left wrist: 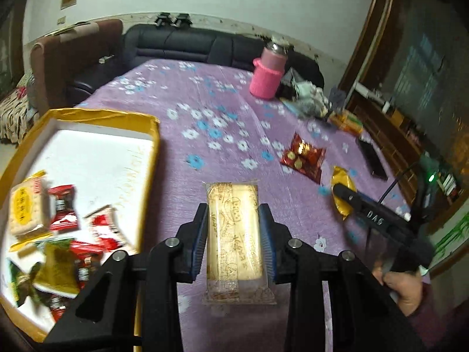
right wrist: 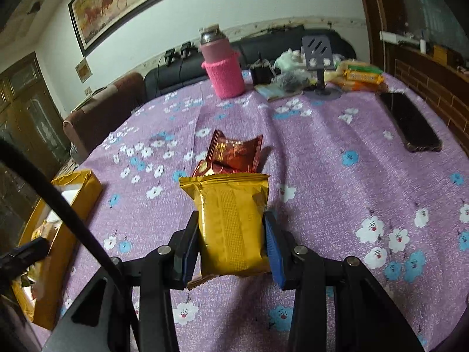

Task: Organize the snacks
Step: 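Carry both cake packets over the tray and open both tools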

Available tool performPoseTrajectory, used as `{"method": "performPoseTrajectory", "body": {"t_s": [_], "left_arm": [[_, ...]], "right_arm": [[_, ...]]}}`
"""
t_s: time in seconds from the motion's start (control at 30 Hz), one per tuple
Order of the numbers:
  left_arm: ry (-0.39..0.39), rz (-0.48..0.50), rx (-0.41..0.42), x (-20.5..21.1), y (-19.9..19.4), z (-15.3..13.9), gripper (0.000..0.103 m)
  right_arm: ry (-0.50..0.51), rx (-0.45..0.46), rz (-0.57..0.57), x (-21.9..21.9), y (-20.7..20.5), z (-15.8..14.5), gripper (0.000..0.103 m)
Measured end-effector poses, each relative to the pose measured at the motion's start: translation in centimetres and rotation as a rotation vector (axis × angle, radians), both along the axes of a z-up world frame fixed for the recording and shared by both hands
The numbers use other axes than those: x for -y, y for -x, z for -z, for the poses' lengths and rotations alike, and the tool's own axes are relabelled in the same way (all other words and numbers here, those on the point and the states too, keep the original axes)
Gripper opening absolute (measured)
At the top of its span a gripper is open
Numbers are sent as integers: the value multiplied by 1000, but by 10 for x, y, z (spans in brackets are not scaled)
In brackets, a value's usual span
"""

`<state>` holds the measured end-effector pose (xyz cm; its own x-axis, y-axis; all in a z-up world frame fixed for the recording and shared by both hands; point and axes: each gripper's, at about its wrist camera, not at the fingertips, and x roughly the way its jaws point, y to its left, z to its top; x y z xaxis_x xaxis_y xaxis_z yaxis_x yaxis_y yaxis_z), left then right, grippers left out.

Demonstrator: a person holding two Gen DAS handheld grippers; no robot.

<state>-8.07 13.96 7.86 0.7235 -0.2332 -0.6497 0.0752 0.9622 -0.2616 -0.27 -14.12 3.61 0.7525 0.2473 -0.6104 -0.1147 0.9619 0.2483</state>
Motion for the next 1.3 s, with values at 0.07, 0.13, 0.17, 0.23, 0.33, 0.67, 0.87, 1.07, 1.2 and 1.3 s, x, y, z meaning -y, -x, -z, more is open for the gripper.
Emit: {"method": "performPoseTrajectory", "body": {"t_s": [0.07,0.13,0.17,0.23,0.33,0.67,0.87,1.07,1.2,1.3], "left_arm": [[19,-20,20,-13,8,-6,36],[45,-50,48,-32,18,-14,36],[56,-66,59,-41,22,-17,36],[77,-105,80,-63,32,-22,36],[116,-168,103,-97,46,-24,36],[238,-324,98,-178,64,-3,36],[250,-380,62,-205,68,12,36],[238,-390,24,-216,56,19,36],[215,-389,4,-219,47,23,36],[223,-385,-1,-223,44,26,36]], "right_arm": [[26,20,14,-4,3,0,41],[44,34,20,-6,6,-2,41],[49,43,25,-6,7,-3,41],[71,48,35,-8,8,-5,41],[76,31,24,-12,14,-9,41],[43,36,-192,-103,30,-57,40],[54,-10,-342,-181,23,-59,40],[115,-58,-465,-252,14,-51,40],[172,-108,-513,-289,1,-34,40],[198,-134,-522,-303,-8,-22,40]]}}
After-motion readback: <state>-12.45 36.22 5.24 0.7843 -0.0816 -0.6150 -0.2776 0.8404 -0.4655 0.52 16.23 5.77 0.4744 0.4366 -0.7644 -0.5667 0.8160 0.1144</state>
